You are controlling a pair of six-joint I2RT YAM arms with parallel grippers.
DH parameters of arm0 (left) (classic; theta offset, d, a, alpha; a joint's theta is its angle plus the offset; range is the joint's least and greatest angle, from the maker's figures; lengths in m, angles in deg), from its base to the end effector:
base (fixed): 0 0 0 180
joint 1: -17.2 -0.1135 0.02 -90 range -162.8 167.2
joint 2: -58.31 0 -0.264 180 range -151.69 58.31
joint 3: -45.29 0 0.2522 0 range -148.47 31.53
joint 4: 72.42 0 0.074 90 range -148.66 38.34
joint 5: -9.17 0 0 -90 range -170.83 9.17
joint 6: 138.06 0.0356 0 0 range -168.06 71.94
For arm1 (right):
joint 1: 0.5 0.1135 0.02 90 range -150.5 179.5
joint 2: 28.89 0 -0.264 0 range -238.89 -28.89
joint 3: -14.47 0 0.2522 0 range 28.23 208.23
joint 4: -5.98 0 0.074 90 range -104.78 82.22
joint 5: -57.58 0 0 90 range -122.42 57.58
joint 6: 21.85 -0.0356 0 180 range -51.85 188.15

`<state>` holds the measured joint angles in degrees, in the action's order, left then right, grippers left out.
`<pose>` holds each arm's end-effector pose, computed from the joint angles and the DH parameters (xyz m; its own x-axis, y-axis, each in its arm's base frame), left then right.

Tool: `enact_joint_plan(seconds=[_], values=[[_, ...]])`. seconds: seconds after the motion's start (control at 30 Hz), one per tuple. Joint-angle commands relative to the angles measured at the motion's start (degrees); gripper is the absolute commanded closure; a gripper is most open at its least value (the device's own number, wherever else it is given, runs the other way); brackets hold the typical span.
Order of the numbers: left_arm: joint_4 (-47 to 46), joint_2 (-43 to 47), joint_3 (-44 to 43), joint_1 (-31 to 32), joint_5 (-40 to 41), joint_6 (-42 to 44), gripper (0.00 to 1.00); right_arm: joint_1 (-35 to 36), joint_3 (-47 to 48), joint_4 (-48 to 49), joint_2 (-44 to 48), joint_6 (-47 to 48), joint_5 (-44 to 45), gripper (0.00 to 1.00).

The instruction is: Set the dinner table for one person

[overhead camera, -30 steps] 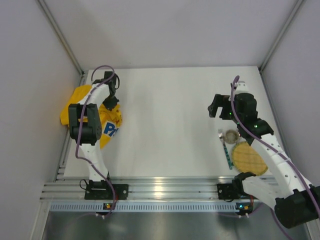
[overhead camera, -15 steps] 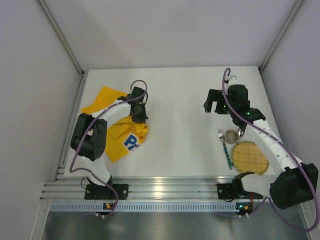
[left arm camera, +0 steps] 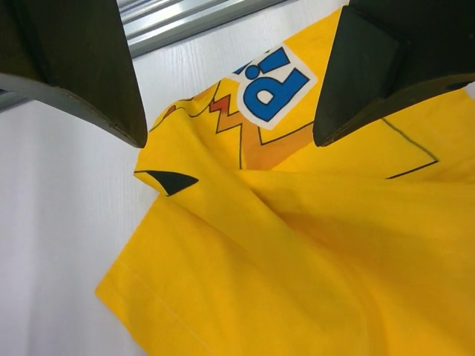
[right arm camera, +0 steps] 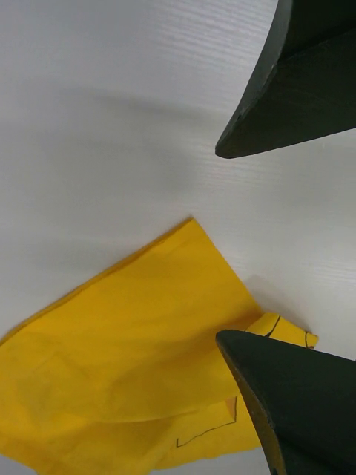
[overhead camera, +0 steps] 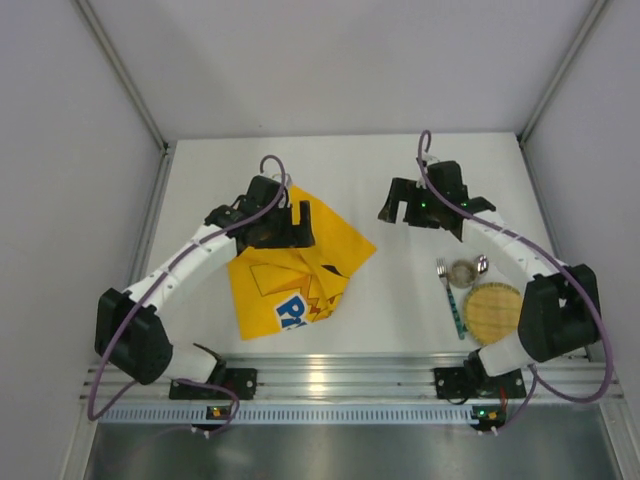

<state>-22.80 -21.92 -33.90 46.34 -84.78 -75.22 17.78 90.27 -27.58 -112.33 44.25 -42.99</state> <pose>0.2580 -0.1467 0.2844 -0.8402 -0.0530 -0.5397 0.1578 0.9283 -0.3368 0.3035 0.1071 0.2704 -0.7498 0.1717 -0.6389 -0.1483 0.8975 0.4153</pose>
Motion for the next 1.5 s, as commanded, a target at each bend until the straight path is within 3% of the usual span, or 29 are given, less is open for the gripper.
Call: enact_joint_plan(seconds=[0.0,0.13,0.43,0.77,0.87,0.97,1.0,1.1,1.3,1.4,1.43,1.47], values=[[8.8,4.3,-5.0,0.0,12.2,-1.9,0.01,3.9,3.8,1.8,-4.4,-2.6,-3.7,0.00],[16.0,7.0,-3.1,-2.2,19.5,-4.9,0.01,6.4,7.3,1.3,-11.3,-4.4,-4.1,0.00],[17.2,18.3,10.3,-13.7,13.4,-5.0,0.02,9.0,15.1,1.5,-24.2,-4.9,-1.8,0.00],[19.1,10.5,10.5,-15.0,12.0,-9.3,0.07,13.3,23.2,-0.5,-34.7,-5.6,-2.0,0.05],[17.0,9.2,12.7,-15.1,10.1,-11.0,0.08,14.7,24.0,-0.9,-36.1,-5.8,-2.8,0.12],[15.6,6.9,14.4,-15.4,7.7,-13.5,0.09,15.8,24.4,-1.1,-37.1,-5.7,-4.1,0.33],[14.2,5.7,15.1,-15.5,5.8,-13.8,0.11,15.9,24.6,-1.1,-37.2,-5.8,-4.3,0.47],[12.8,0.7,17.3,-15.6,4.5,-14.7,0.16,15.9,24.8,-1.5,-37.8,-5.4,-5.1,0.67],[6.6,-5.5,19.9,-15.8,2.4,-14.3,0.21,15.1,25.1,-3.1,-37.3,-2.7,-5.5,0.91],[4.8,-8.8,19.1,-15.9,2.9,-13.4,0.46,14.0,24.1,-3.1,-36.1,-2.0,-5.4,0.99],[4.3,-10.5,18.8,-15.9,3.0,-12.9,0.89,13.5,23.5,-3.2,-35.4,-1.9,-5.4,1.00],[4.3,-11.5,17.7,-15.9,3.4,-13.0,1.00,12.4,23.0,-3.3,-35.0,-1.8,-5.4,1.00]])
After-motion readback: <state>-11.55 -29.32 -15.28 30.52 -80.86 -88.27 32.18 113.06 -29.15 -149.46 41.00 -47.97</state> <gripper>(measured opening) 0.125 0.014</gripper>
